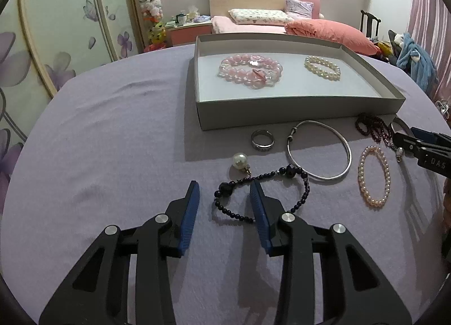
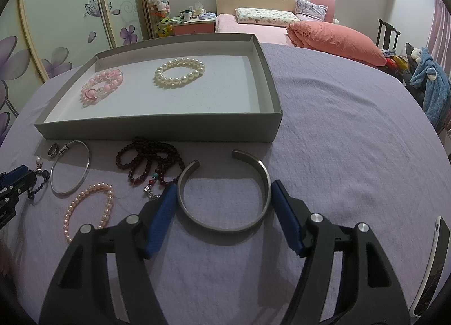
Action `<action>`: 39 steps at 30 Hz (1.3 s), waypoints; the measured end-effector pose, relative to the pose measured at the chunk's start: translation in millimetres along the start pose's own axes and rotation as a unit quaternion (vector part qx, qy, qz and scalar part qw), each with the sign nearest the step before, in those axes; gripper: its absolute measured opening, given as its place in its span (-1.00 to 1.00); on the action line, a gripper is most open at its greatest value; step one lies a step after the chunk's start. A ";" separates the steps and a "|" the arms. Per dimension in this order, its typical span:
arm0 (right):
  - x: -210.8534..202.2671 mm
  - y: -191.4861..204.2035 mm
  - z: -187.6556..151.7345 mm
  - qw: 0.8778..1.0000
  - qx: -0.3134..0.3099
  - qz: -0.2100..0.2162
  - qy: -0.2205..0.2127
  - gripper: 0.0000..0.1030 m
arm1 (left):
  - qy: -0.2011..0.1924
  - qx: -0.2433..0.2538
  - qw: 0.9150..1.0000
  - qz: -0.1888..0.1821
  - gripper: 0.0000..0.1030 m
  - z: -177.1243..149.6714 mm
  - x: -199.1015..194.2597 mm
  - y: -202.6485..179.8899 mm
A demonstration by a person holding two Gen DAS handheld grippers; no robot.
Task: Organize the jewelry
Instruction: 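Grasp the black bead bracelet with the left gripper while the right gripper grasps the silver cuff bangle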
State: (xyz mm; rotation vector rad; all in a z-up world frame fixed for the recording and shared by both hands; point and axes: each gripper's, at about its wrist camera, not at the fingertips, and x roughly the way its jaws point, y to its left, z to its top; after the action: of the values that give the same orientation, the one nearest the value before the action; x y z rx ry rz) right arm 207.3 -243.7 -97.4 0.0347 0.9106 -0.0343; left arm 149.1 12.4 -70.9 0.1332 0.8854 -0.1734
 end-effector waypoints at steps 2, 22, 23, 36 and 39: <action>-0.6 0.4 -1.3 1.000 0.000 0.000 0.000 0.29 | 0.000 0.003 1.000 0.000 -0.25 1.8 0.8 0.3; -4.6 -0.3 -11.4 1.000 0.002 0.001 0.005 0.27 | -0.002 0.043 0.999 -0.002 -0.77 -6.6 -6.6 -2.2; -7.0 -1.0 -15.0 1.000 0.006 0.004 0.003 0.26 | -0.002 0.034 0.999 -0.008 -0.77 -7.9 -8.5 2.1; -58.6 8.6 -27.2 0.995 0.044 0.066 -0.065 0.26 | -0.077 -0.037 0.994 -0.070 -0.77 -6.2 -57.5 15.4; -70.3 14.6 -29.5 0.993 0.042 0.079 -0.078 0.26 | -0.090 -0.040 0.992 -0.078 -0.77 -5.9 -64.2 10.8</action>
State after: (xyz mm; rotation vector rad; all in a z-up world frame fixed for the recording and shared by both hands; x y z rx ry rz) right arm 141.6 -226.8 -59.6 0.1798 0.7472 0.0717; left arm 107.0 30.2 -24.1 -0.0263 0.7218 -0.2909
